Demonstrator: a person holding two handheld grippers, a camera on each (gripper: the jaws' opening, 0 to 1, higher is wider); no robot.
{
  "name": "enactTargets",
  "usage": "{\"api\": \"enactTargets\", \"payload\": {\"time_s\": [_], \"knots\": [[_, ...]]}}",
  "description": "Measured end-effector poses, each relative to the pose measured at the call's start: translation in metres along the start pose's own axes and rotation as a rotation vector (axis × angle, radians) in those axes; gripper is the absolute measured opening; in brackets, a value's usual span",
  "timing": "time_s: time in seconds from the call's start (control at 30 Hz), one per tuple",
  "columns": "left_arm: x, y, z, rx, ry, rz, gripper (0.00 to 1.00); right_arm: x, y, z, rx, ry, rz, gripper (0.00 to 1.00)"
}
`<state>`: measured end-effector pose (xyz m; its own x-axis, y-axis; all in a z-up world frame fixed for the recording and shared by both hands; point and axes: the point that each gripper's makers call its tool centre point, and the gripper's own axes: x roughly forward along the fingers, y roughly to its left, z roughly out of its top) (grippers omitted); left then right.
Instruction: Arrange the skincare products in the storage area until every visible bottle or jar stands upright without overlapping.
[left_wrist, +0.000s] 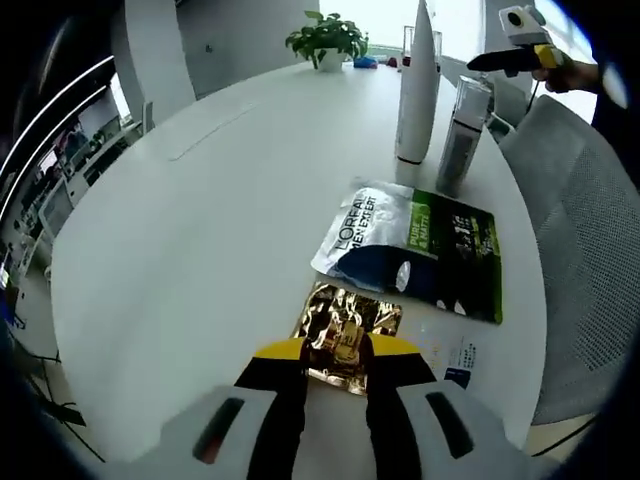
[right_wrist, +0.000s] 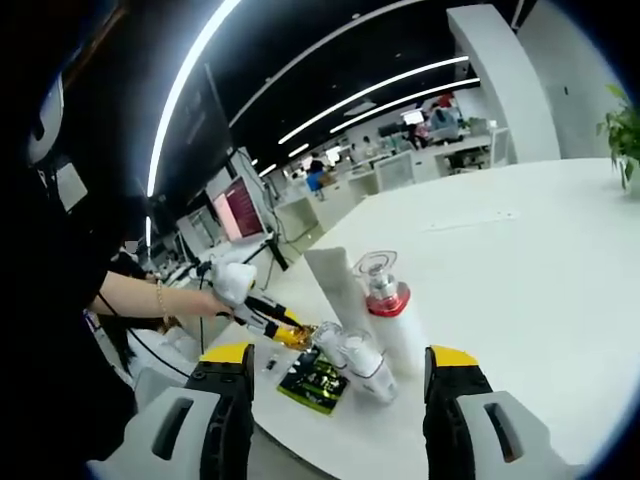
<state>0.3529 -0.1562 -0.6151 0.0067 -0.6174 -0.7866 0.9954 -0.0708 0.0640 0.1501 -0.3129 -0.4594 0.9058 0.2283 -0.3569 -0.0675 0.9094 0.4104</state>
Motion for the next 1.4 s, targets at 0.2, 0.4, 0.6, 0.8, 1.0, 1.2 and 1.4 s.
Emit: {"api": "enactTargets", "payload": {"time_s": [0.2,0.4,0.6,0.8,1.0,1.2,1.4], "knots": [[0.000,0.007,-0.005,-0.025,0.012,0.010,0.27,0.001,0.002,-0.001,-0.002,0.000,0.002,0.70],[-0.010,0.012,0.004,-0.031,0.008,0.050,0.35,0.000,0.001,0.001,-0.018,-0.002,0.007,0.71],[-0.036,0.016,0.033,-0.089,-0.071,0.101,0.39,-0.003,-0.002,0.005,-0.047,-0.009,0.007,0.73],[-0.064,0.018,0.046,-0.162,-0.149,0.188,0.43,-0.012,-0.007,0.007,-0.100,-0.007,-0.001,0.78],[-0.093,0.015,0.043,-0.253,-0.197,0.276,0.48,-0.022,-0.017,0.008,-0.145,-0.014,-0.025,0.85],[-0.122,0.011,0.043,-0.392,-0.292,0.376,0.59,-0.035,-0.029,0.004,-0.173,-0.010,-0.058,0.92],[-0.144,-0.012,0.046,-0.454,-0.393,0.431,0.73,-0.048,-0.039,-0.001,-0.182,-0.007,-0.086,0.98]]}}
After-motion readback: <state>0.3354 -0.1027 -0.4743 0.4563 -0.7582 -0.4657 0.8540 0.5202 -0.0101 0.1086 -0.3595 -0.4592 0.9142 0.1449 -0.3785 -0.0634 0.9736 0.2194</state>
